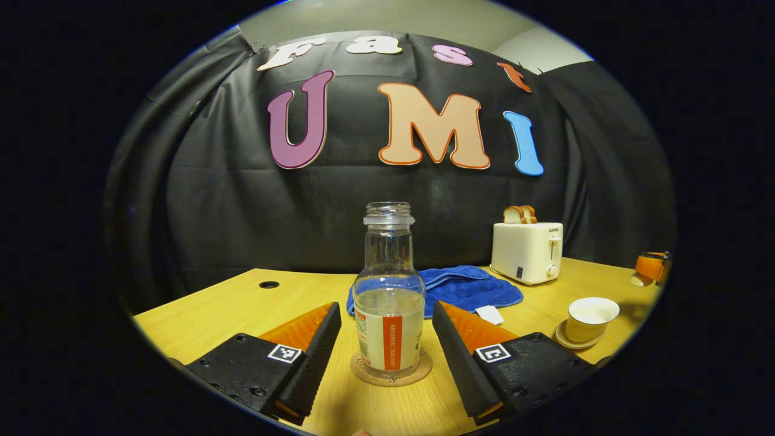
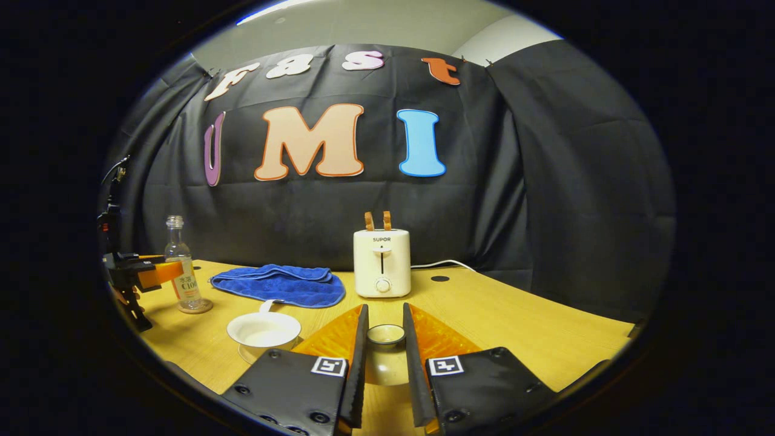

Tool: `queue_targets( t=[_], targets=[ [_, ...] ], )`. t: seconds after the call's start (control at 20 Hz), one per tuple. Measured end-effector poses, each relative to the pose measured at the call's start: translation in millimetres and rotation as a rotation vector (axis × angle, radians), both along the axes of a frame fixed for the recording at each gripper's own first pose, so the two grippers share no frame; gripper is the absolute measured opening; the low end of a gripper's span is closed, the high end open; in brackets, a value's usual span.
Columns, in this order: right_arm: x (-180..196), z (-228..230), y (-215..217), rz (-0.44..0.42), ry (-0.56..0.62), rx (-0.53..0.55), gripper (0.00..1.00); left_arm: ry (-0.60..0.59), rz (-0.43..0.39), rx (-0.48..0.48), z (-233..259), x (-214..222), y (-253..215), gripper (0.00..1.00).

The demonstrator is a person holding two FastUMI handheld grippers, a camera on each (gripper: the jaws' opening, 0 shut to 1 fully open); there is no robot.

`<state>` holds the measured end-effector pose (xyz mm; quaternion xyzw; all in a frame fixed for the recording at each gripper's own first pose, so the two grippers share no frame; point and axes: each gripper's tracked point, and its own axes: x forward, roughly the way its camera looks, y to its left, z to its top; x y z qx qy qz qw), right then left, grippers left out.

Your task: Open the teacup lid with one hand, grasp the water bottle and pour water into the teacup with the other hand; after pouring, place the water bottle on the coaster and then close the teacup lid.

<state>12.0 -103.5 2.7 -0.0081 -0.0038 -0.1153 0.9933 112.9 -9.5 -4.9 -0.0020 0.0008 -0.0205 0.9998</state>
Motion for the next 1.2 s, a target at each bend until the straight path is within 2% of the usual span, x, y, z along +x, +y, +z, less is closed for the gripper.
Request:
queue_targets(
  t=[0.15,0.3,0.55,0.8,0.95,1.2],
  targets=[
    [4.6,0.1,12.8,0.057,0.003,0.003,0.35,0.001,-0.005,0.001,0.4,-13.2,0.2,0.88],
    [10.2,-0.7,35.1,0.152,0.008,0.006,0.35,0.002,-0.008,0.002,1.1,-24.1,0.2,0.88],
    [27.6,-3.5,75.9,0.285,0.014,0.012,0.34,0.003,0.031,0.006,1.4,-27.8,8.6,0.88],
    [46.6,-7.5,117.4,0.387,0.023,0.016,0.35,0.005,0.032,0.006,1.1,-27.7,8.0,0.88],
    [52.8,-8.5,133.6,0.427,0.026,0.017,0.35,0.006,0.028,0.007,0.3,-27.2,6.7,0.88],
    [57.4,-10.1,140.9,0.437,0.034,0.020,0.34,0.007,0.028,0.009,0.7,-26.8,6.3,0.88]
  ],
)
